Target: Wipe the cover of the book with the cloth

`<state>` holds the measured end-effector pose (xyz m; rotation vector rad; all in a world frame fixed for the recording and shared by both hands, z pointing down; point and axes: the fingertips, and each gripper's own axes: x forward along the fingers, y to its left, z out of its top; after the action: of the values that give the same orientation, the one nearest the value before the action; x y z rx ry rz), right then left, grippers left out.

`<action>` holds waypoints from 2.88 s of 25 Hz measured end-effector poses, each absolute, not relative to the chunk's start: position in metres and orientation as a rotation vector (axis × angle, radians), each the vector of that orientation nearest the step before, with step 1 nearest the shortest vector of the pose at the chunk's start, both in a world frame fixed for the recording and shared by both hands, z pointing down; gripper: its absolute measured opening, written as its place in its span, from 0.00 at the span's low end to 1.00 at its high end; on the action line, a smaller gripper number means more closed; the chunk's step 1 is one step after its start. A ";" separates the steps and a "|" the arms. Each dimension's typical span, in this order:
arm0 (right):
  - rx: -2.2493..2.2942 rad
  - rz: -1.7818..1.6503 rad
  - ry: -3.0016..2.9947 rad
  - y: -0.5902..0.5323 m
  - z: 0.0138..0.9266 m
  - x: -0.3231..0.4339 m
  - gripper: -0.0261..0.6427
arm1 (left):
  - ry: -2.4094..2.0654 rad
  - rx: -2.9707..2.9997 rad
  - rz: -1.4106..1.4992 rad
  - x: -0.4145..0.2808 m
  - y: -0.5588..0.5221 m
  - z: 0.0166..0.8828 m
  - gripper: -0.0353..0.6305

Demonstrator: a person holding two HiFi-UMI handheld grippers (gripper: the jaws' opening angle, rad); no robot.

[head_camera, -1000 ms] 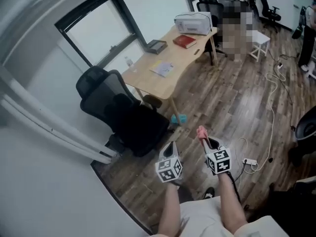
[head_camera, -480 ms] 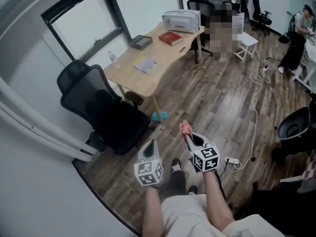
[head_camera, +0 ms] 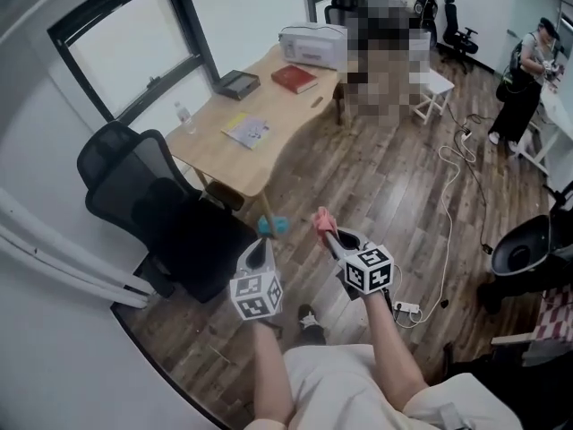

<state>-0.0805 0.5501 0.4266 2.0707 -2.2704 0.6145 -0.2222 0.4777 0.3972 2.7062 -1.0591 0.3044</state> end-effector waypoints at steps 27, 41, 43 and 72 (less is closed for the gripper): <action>2.114 0.783 -2.179 0.310 0.506 0.068 0.08 | -1.197 2.545 0.361 -0.138 0.198 0.481 0.06; 1.918 0.696 -2.332 0.110 0.489 0.223 0.08 | -1.494 2.451 0.403 -0.026 0.041 0.448 0.06; 1.863 0.696 -2.347 0.099 0.494 0.235 0.08 | -1.524 2.424 0.381 -0.020 0.029 0.446 0.06; 0.810 0.160 -2.314 -0.212 0.562 0.167 0.08 | -1.318 2.260 0.500 0.003 -0.191 0.577 0.06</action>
<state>0.1668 -0.2115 0.5622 0.8095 -2.3136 0.1603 0.0029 -0.1912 0.5775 2.2603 -1.3177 0.5004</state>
